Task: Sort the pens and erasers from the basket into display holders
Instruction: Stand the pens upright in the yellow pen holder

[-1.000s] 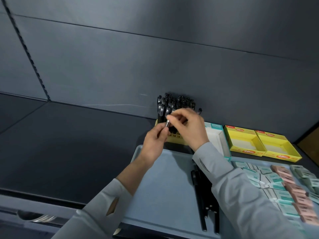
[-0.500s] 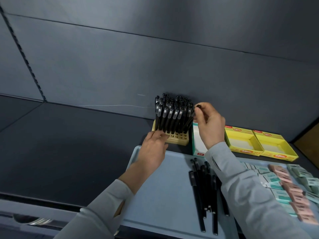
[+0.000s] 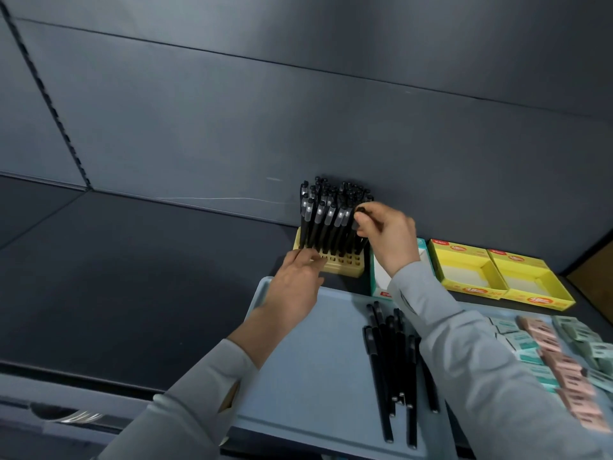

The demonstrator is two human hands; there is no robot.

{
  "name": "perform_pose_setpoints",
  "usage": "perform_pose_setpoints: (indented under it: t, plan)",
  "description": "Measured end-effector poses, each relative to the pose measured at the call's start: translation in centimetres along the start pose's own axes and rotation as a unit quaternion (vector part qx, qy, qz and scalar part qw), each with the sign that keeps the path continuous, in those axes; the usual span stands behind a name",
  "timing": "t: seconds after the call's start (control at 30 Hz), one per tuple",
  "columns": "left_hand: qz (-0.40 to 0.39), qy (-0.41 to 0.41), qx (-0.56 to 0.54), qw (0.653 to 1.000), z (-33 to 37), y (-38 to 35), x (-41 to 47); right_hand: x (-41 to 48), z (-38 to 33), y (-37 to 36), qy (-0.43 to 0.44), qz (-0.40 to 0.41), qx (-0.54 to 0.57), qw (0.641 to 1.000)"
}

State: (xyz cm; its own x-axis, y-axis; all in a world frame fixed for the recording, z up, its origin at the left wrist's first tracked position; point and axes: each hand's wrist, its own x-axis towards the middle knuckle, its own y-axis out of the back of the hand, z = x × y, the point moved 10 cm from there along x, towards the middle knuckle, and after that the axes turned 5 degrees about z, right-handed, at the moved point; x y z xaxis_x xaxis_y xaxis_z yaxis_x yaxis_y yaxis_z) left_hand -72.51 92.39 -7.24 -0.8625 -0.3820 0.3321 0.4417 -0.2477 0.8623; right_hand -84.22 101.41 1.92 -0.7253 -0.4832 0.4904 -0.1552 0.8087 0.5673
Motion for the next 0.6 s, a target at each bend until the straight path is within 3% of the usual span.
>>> perform_pose_setpoints:
  t: [0.23,0.4,0.6]
  plan:
    - [-0.046,0.034,-0.03,0.998,2.6,0.4,-1.9,-3.7,2.1,4.1,-0.015,-0.065,-0.094,0.993]
    - [-0.092,0.037,-0.038,0.994,9.2,-1.3,-6.0,-9.9,5.5,7.0,-0.053,-0.13,-0.266,0.954]
    - [-0.111,0.036,0.027,0.993,12.9,-5.2,-8.6,-13.9,8.3,6.5,-0.083,-0.199,-0.33,0.919]
